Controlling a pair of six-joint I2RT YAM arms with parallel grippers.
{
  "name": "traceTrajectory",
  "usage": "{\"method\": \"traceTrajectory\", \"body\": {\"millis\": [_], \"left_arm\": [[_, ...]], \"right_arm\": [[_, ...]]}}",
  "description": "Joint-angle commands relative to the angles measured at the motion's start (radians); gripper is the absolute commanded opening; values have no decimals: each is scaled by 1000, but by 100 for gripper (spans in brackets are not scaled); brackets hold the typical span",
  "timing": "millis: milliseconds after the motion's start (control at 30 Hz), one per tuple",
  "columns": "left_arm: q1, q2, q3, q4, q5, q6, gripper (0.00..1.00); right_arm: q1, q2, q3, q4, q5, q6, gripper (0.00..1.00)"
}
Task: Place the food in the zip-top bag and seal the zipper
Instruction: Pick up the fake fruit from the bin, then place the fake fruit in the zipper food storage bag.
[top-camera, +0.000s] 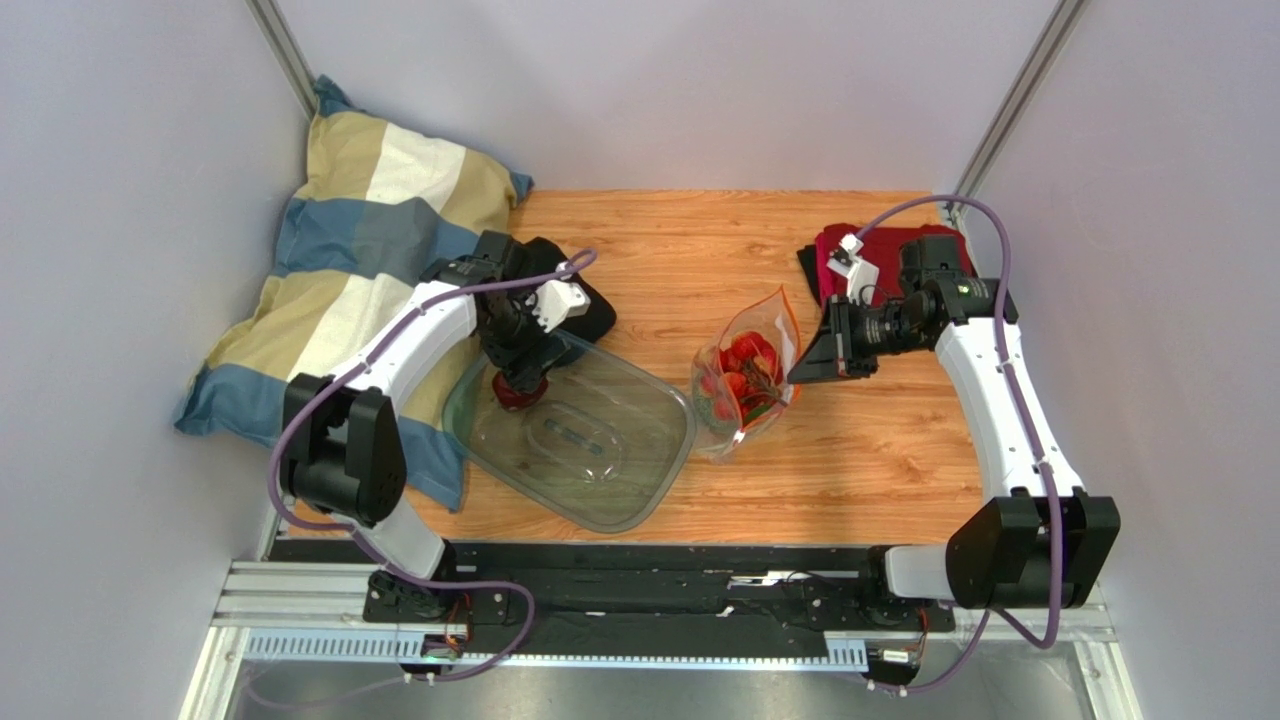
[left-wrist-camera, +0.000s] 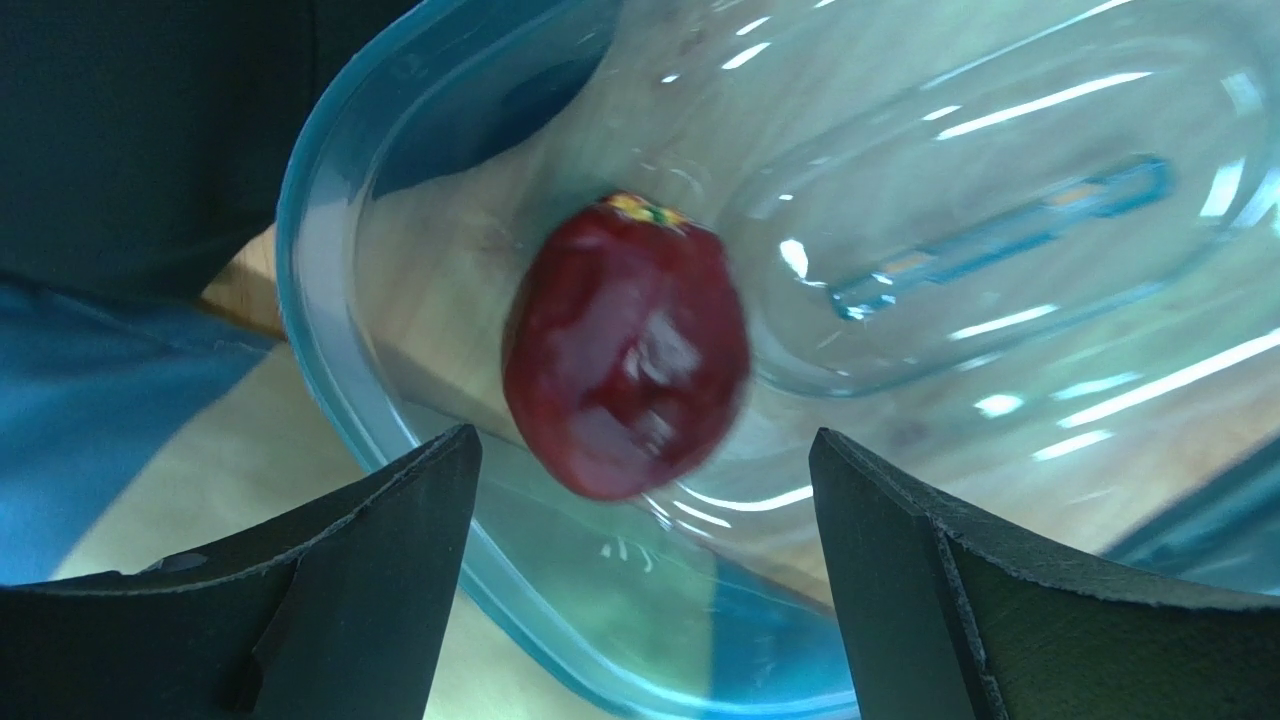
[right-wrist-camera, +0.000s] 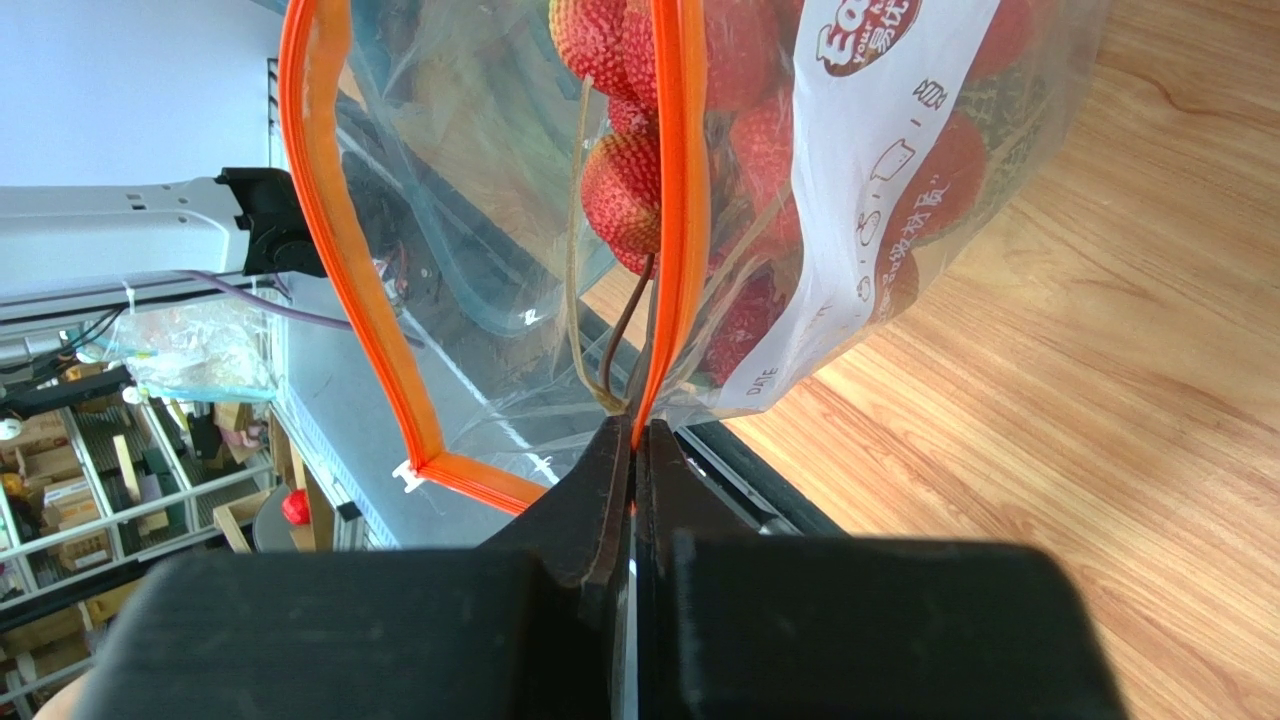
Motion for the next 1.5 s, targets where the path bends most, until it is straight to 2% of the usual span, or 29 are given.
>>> {"method": "traceTrajectory", "body": {"millis": [0, 167, 367, 467, 500, 567, 600, 667, 767, 800, 900, 1033, 1167, 1367, 1467], "left_arm": [[-2, 72, -20, 50, -54, 62, 90], [-22, 106, -50, 67, -54, 57, 89], [-65, 136, -79, 72, -58, 48, 75], [-71, 130, -39, 37, -34, 11, 52], [-70, 103, 22, -13, 33, -4, 38], [-70, 66, 120, -80, 157, -81, 27], [-79, 26, 238, -104, 292, -117, 22], [-116, 0, 364, -121, 376, -241, 22], [-244, 17, 682, -100, 416, -375, 22], [-306, 47, 737, -86, 428, -404, 21], [-390, 110, 866, -31, 440, -498, 17], [-543, 161, 866, 49, 417, -543, 17], [-633, 201, 788, 76, 373, -550, 15], [-665, 227, 675, 51, 289, -553, 15], [-668, 254, 693, -23, 269, -543, 15]], "right_arm": [[4, 5, 45, 25, -23, 5, 0], [3, 8, 52, 26, -20, 3, 0], [3, 10, 44, 30, -18, 3, 0], [4, 8, 45, 27, -15, 0, 0], [4, 8, 44, 25, -15, 0, 0], [4, 1, 36, 23, -23, 3, 0], [3, -4, 33, 23, -26, 5, 0], [3, -15, 19, 31, -31, 12, 0], [4, -21, 6, 42, -44, 29, 0], [6, -22, 4, 43, -49, 32, 0], [6, -24, 7, 46, -55, 40, 0], [4, -24, 7, 60, -66, 58, 0], [4, -25, 7, 63, -80, 69, 0], [4, -36, 9, 51, -89, 69, 0], [6, -44, 6, 54, -91, 69, 0]]}}
